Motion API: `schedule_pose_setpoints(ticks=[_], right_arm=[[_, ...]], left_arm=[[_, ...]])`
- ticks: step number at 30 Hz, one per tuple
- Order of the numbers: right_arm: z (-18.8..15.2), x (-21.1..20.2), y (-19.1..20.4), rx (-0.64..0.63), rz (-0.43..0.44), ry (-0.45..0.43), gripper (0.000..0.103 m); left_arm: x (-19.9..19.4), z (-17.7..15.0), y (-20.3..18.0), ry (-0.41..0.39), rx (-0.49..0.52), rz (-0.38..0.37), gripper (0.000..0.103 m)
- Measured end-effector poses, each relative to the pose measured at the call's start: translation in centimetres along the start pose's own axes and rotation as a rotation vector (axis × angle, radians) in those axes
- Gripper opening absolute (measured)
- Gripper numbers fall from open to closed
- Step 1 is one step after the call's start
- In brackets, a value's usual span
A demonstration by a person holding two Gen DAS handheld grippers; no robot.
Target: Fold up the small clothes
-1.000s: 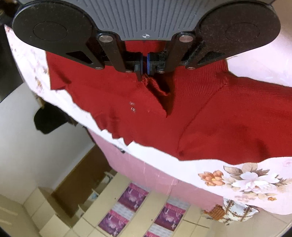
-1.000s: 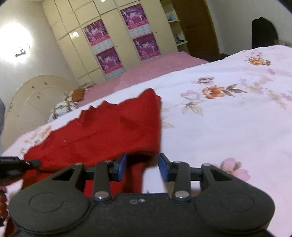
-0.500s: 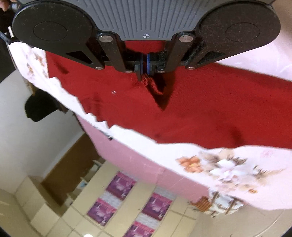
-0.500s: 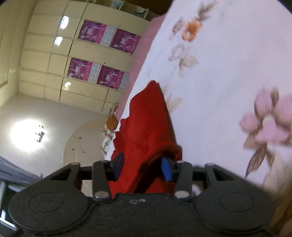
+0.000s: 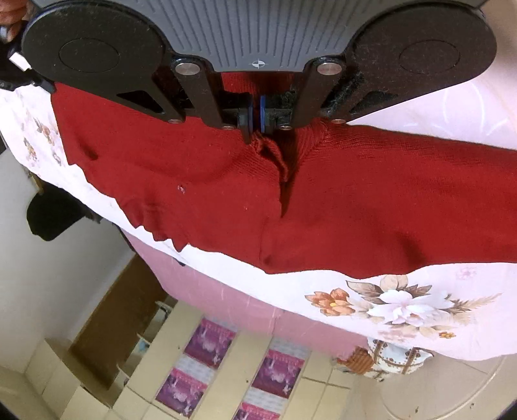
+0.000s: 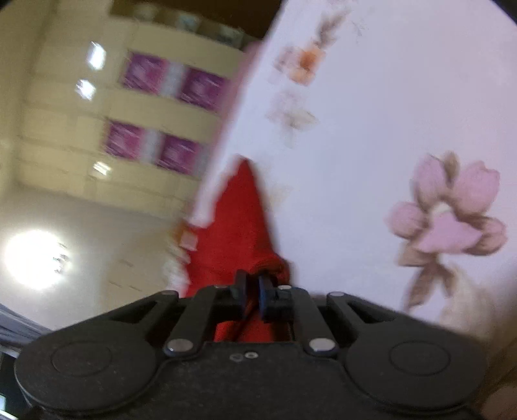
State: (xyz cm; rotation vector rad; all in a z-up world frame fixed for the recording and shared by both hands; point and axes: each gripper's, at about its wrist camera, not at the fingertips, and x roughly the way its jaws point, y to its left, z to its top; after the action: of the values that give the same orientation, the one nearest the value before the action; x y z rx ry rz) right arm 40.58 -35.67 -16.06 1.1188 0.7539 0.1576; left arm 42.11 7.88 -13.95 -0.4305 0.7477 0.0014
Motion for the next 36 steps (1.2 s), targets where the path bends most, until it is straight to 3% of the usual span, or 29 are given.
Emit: schedule_pose_setpoints(ticks=[4,6,8,9,12,14,15,16,17,20,22,23,27,29,31,34,36], right_arm=[[-0.1,-0.4,0.8,-0.094,-0.020,0.002,0.005],[0.2,-1.0,2.0,-0.156,-0.043,0.021,0.014],[-0.1,-3.1,2.9,-0.294,-0.051,-0.003,0.040],[0.0,-3.9,3.8,-0.372,-0.067,-0.036,0.046],[1.1,-3.1,6.3,-0.548,-0.104,-0.086,0.043],[1.6,-0.8,7.3,-0.630,-0.129,-0.076,0.030],[1.5,0.5,7.8,-0.684,-0.137,-0.061,0.025],[1.2,2.0,8.4,-0.757,-0.159,-0.048,0.018],[1.1,3.0,8.6,-0.816,-0.176,-0.037,0.018],[1.6,5.9,8.5,-0.946,-0.285,-0.060,0.014],[3.6,5.6,7.8,-0.844,-0.357,-0.096,0.021],[4.0,5.0,7.8,-0.809,-0.338,-0.095,0.019],[0.2,2.7,9.3,-0.935,-0.207,-0.114,0.023],[-2.4,4.1,9.1,-1.040,-0.254,-0.022,0.025],[-3.5,4.1,9.0,-1.076,-0.302,-0.027,0.025],[-3.3,1.1,10.1,-1.008,-0.246,-0.059,0.033],[-3.6,-0.7,10.2,-0.992,-0.220,-0.077,0.041]], left_arm=[[-0.5,0.0,0.1,0.005,0.010,-0.006,0.004],[-1.6,0.1,0.6,0.008,0.005,0.003,0.004],[-4.0,0.2,1.1,-0.082,0.040,0.069,0.004],[-4.6,0.4,1.0,-0.111,0.064,0.088,0.004],[-3.5,1.8,-0.7,-0.113,0.122,0.032,0.004],[-1.3,2.2,-3.3,-0.093,0.213,-0.028,0.006],[0.0,2.2,-4.4,-0.067,0.252,-0.039,0.013],[1.5,2.0,-5.3,-0.039,0.295,-0.028,0.051],[2.6,1.7,-5.7,-0.027,0.327,-0.001,0.082],[3.5,0.9,-5.2,-0.047,0.386,0.067,0.081],[2.2,1.1,-5.3,-0.058,0.360,0.065,0.081],[2.0,0.9,-5.4,-0.069,0.366,0.074,0.082],[3.1,0.0,-6.0,-0.059,0.426,0.104,0.086],[2.8,0.4,-5.8,-0.064,0.398,0.098,0.086],[1.3,0.9,-4.8,-0.092,0.329,0.085,0.086],[-2.9,0.8,-0.8,-0.173,0.178,0.106,0.086],[-6.3,0.4,4.0,-0.223,0.023,0.146,0.086]])
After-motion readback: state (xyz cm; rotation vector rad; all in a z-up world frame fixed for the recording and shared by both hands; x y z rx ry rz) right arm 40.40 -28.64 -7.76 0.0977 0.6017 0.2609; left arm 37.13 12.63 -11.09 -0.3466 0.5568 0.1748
